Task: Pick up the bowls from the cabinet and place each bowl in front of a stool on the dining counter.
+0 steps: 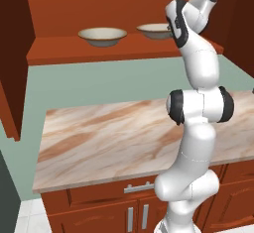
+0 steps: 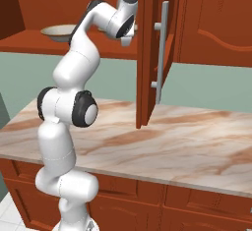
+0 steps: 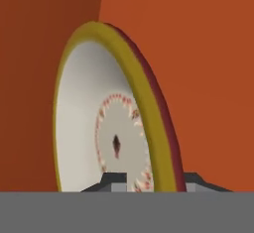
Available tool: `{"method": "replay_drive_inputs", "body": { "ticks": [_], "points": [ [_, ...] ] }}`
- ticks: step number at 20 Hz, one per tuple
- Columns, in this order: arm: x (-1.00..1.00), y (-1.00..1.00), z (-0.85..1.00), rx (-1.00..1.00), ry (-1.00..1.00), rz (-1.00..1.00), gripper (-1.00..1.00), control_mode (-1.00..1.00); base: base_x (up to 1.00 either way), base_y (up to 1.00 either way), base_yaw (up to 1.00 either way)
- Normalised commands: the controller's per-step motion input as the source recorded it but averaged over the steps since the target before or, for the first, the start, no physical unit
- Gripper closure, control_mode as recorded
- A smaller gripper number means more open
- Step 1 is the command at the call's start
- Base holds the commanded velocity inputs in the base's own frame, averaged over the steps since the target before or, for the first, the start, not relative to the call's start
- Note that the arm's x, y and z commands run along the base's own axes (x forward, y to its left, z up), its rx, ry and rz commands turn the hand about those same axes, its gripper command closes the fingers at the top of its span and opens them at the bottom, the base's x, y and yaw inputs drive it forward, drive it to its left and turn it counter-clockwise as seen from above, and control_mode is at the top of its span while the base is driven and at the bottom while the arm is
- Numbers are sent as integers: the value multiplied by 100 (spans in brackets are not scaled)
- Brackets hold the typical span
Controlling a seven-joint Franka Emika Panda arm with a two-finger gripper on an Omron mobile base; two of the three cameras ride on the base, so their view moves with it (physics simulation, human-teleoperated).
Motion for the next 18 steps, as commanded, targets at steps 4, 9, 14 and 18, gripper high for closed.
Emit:
{"method": "replay_drive_inputs", "body": {
  "ticks": [4, 9, 14, 18],
  "points": [
    [0, 1, 0, 0, 0, 0, 100, -100, 0, 0, 0],
    [-30, 1, 0, 0, 0, 0, 100, -100, 0, 0, 0],
    [-76, 0, 0, 0, 0, 0, 100, -100, 0, 0, 0],
    [-100, 0, 0, 0, 0, 0, 100, -100, 0, 0, 0]
  ]
}}
